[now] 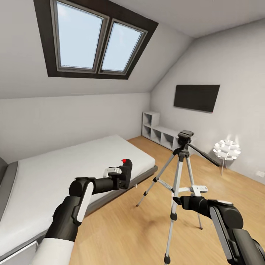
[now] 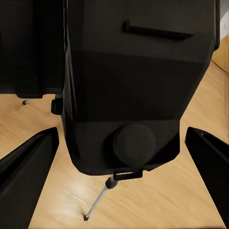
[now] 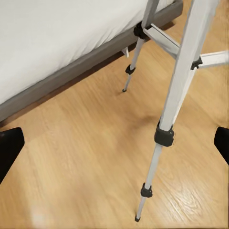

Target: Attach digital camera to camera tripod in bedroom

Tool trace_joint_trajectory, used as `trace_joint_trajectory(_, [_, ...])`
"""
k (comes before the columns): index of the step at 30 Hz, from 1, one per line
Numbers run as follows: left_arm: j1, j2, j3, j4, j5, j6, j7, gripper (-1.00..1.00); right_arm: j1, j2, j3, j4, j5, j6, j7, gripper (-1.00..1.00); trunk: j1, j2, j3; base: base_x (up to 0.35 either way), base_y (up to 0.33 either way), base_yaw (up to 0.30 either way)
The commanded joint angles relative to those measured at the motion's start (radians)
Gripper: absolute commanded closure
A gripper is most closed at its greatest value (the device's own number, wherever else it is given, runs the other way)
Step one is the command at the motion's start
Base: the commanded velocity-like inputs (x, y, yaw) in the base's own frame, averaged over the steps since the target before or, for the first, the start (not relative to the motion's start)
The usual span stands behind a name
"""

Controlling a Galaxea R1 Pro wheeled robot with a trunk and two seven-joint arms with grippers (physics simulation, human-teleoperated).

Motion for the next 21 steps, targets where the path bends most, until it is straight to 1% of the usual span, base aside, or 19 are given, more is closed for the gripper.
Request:
trace_joint_trajectory(1, [0.0,0.0,0.001,-0.001,0.012,0.007,0.005,1.0,0.0,0.0,0.001,0.0,-0.001,0.005,0.002,-1.0,0.0,-0.001,0.0,0.022,0.0,-0.254])
trace_joint_trajectory(7, [0.001,0.004,0.009,-0.002,0.01,0.007,0.004,1.0,0.001,0.0,0.004,0.0,-0.001,0.005,0.002,-1.0,0.0,-0.001,0.0,0.011,0.0,-0.257])
trace_joint_trajectory(10, [0.002,0.006,0.021,-0.002,0.009,0.007,0.004,1.0,0.001,0.0,0.005,0.0,-0.001,0.005,0.002,-1.0,0.0,-0.001,0.0,0.004,0.0,-0.26])
trace_joint_trajectory(12, [0.003,0.006,0.04,-0.002,0.008,0.007,0.004,1.0,0.001,0.0,0.005,0.0,-0.001,0.005,0.002,-1.0,0.0,-0.001,0.0,0.002,0.0,-0.261])
trace_joint_trajectory(13, [0.006,0.009,0.082,-0.002,0.008,0.007,0.003,1.0,0.001,0.0,0.005,0.0,-0.001,0.005,0.002,-1.0,0.0,-0.001,0.0,0.001,0.0,-0.262])
trace_joint_trajectory(16, [0.01,0.016,0.127,-0.002,0.008,0.007,0.002,1.0,0.001,0.0,0.005,0.0,-0.001,0.006,0.002,-1.0,0.0,-0.001,0.0,0.001,0.0,-0.262])
trace_joint_trajectory(18, [0.011,0.02,0.15,-0.002,0.008,0.007,0.002,1.0,0.001,0.0,0.006,0.0,-0.001,0.006,0.002,-1.0,0.0,-0.001,0.0,0.0,0.0,-0.262])
trace_joint_trajectory(21, [0.013,0.024,0.175,-0.002,0.004,0.007,0.002,1.0,0.001,0.0,0.007,0.0,-0.001,0.006,0.002,-1.0,0.0,-0.001,0.0,0.0,0.0,-0.262])
